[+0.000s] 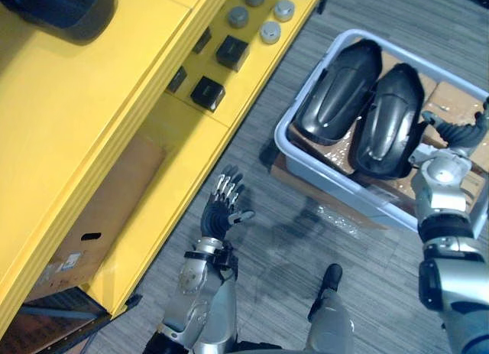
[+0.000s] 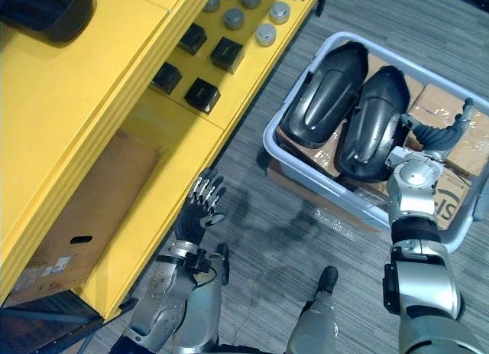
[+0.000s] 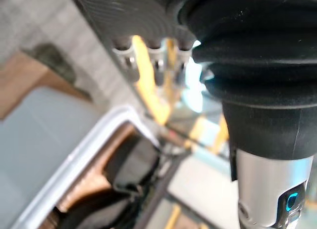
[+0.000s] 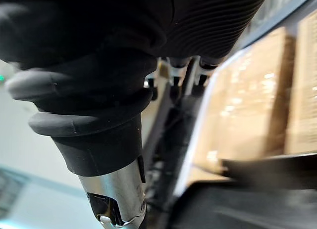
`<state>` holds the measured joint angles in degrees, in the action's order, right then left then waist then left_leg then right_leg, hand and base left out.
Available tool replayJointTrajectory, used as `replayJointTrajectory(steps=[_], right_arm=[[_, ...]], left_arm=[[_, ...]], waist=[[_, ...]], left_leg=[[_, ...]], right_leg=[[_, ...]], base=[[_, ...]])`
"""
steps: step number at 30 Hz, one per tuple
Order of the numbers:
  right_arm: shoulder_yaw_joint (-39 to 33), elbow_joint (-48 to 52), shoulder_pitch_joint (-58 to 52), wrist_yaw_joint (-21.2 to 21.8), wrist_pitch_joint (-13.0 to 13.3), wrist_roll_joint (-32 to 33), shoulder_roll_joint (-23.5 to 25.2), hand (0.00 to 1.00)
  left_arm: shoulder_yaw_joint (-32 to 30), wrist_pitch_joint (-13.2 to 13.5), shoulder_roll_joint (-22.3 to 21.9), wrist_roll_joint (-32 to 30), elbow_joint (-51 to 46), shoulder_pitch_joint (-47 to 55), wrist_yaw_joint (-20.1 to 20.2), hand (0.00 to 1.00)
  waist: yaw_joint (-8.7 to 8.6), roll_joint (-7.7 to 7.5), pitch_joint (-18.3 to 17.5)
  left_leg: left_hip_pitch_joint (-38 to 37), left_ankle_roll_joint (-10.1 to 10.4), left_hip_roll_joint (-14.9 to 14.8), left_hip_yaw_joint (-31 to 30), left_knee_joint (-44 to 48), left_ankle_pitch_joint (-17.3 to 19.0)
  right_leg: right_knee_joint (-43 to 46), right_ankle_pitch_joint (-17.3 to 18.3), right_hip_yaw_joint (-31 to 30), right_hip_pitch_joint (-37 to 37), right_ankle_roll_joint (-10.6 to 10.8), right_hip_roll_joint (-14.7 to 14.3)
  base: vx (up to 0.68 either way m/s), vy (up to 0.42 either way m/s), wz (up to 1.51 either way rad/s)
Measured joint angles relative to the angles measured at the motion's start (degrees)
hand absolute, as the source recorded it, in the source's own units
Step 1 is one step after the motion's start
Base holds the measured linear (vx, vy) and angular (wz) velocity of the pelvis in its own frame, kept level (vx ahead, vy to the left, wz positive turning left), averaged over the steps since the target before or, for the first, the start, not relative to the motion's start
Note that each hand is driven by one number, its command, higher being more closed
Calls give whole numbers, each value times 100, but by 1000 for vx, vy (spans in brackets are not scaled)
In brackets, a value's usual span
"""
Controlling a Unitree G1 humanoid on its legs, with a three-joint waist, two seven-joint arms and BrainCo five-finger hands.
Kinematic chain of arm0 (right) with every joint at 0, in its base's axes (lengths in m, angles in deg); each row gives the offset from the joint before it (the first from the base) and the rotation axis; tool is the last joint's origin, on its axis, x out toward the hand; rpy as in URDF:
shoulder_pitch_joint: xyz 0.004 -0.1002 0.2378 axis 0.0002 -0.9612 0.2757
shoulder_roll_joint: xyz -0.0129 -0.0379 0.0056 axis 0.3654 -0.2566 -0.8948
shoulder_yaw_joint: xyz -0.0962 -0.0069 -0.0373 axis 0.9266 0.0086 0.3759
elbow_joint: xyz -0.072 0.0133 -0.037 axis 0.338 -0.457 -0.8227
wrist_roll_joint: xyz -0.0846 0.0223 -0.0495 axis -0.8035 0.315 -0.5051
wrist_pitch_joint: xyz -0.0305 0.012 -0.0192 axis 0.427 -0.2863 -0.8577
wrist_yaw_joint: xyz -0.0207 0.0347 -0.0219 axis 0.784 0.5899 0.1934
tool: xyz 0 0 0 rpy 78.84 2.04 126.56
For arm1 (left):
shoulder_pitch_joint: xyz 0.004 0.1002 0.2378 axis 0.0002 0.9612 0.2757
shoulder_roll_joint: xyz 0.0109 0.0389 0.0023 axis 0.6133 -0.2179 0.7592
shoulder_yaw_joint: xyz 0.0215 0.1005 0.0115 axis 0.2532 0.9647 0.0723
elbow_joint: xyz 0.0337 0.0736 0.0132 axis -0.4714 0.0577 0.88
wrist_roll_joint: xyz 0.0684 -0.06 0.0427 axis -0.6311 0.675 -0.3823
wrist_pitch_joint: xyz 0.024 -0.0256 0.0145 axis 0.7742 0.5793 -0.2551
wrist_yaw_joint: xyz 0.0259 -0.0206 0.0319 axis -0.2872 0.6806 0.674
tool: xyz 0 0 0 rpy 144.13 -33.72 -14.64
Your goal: Walk over and take plastic housings, then place them on the shelf
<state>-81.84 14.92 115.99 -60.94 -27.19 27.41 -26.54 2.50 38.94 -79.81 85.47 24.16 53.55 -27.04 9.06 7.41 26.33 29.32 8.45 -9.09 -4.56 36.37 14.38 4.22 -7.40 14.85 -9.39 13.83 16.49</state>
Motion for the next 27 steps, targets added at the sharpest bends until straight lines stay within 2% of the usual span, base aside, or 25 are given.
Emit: replayJointTrajectory(steps=[7, 11, 13, 15, 16, 21, 22, 27], right_arm=[[98, -874, 478, -595, -783, 355, -556, 0], [103, -1122, 523, -601, -1043, 475, -758, 0], [107, -1400, 603, -439, -1200, 556, -870, 0], [124, -1536, 651, -294, -1239, 563, -877, 0], [195, -1605, 677, -72, -1315, 582, -945, 0], [282, -1693, 690, 350, -1312, 556, -1233, 0], [417, -1716, 693, 420, -1303, 525, -1301, 100], [683, -1765, 799, 508, -1288, 502, -1631, 100]], left_arm=[[244, -23, -18, 12, 281, -23, -28, 0], [329, -24, -16, 131, 296, -51, -76, 0], [421, -31, -31, 188, 307, -58, -161, 0], [419, -30, -71, 194, 337, -59, -204, 0], [436, -32, -140, 206, 432, -108, -243, 0], [516, -43, -178, 240, 647, -183, -403, 0], [532, -44, -177, 249, 704, -227, -446, 0], [543, -54, -180, 245, 983, -430, -536, 0]], waist=[[163, 149, 130], [267, 215, 156], [301, 322, 202], [299, 360, 184], [304, 401, 200], [439, 452, 213], [470, 455, 212], [604, 466, 208]], left_leg=[[375, -35, 21, -151, 204, -17], [473, -55, 31, -148, 230, -31], [498, -66, 43, -138, 234, -38], [573, -78, 42, -136, 234, -51], [654, -79, 43, -144, 239, -70], [806, -85, 47, -146, 274, -76], [869, -98, 58, -163, 278, -90], [1128, -119, 88, -182, 302, -130]], right_leg=[[57, -11, 223, -173, 28, -11], [101, -29, 224, -287, 60, 10], [155, -32, 224, -347, 67, 34], [167, -36, 223, -431, 73, 37], [197, -38, 227, -516, 74, 40], [243, -40, 225, -672, 76, 52], [244, -42, 238, -720, 79, 55], [263, -79, 245, -957, 85, 69]], base=[[-66, 17, 6], [-29, 7, -1], [-41, -4, -2], [-39, -11, -2], [-39, -18, 0], [-41, -24, -1], [-49, -26, 3], [-53, -23, 2]])
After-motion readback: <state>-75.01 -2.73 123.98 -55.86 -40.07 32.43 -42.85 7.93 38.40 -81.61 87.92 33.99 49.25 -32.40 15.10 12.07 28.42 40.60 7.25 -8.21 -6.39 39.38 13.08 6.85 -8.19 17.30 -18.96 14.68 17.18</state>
